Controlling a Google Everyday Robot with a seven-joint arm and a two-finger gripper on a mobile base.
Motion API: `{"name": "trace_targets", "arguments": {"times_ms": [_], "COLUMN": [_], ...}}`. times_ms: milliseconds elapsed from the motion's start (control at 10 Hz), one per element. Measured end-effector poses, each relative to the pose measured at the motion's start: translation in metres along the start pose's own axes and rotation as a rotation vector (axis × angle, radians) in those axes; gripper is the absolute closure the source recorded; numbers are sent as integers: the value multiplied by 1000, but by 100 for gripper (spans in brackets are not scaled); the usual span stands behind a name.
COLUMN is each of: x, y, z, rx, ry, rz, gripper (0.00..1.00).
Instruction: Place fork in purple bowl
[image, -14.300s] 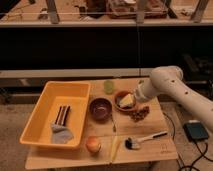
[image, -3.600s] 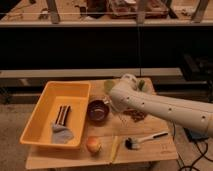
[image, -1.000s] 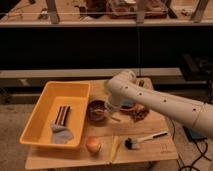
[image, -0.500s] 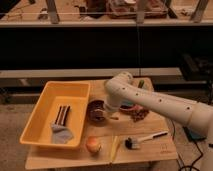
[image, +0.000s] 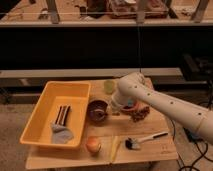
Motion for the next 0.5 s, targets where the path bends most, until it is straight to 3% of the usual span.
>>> {"name": "trace_targets", "arguments": {"times_ms": [200, 300, 500], "x": [0, 0, 1], "y": [12, 15, 14], "z": [-15, -18, -18], "rx": [106, 127, 129], "ry": [125, 151, 153], "rz": [89, 104, 102], "gripper": [20, 20, 20]}}
